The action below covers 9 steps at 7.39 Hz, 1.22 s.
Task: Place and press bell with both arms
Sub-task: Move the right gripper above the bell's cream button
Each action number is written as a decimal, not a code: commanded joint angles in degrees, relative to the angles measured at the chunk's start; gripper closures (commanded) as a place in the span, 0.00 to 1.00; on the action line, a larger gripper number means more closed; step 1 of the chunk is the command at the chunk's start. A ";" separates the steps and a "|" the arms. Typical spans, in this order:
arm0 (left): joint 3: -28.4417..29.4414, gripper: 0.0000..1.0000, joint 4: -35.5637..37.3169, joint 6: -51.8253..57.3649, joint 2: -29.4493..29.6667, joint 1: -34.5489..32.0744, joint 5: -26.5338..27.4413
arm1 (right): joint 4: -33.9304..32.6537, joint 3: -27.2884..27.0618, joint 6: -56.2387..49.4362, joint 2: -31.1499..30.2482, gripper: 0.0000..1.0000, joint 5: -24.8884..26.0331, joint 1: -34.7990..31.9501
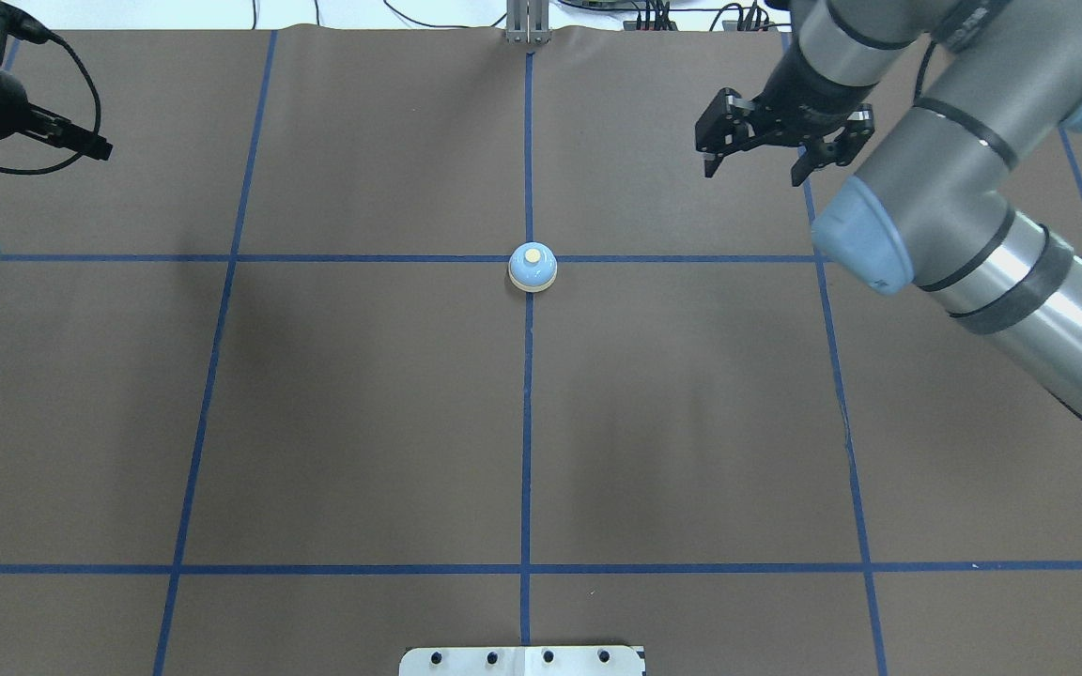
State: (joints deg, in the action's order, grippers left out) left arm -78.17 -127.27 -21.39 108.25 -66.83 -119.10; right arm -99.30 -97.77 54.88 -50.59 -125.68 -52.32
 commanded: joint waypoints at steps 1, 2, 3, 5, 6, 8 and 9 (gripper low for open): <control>-3.11 0.01 0.09 2.66 -4.70 -1.90 -1.31 | 0.25 8.95 4.61 9.16 0.05 2.02 4.93; -3.74 0.01 0.09 2.67 -5.68 -1.90 -1.31 | 2.25 11.52 4.70 10.06 0.14 2.54 5.90; -4.27 0.01 0.01 2.75 -6.64 -2.34 -2.35 | 4.18 14.33 4.79 11.03 0.29 2.55 6.69; -6.89 0.01 0.01 2.84 -9.71 -3.48 -3.24 | 8.92 23.46 7.68 16.20 0.67 2.90 8.63; -7.52 0.01 0.00 4.23 -10.86 -3.92 -3.33 | 11.04 24.98 9.17 16.31 0.94 4.73 10.03; -8.13 0.01 4.45 7.23 -11.05 -7.59 -7.35 | 12.54 25.70 9.45 16.40 1.00 8.07 12.23; -8.75 0.01 8.05 9.50 -11.13 -8.22 -7.46 | 15.95 27.96 9.45 16.66 1.00 8.52 12.76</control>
State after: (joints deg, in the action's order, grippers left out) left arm -86.18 -123.37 -14.21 97.26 -73.59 -125.46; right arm -86.39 -71.80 64.22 -34.20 -118.25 -40.49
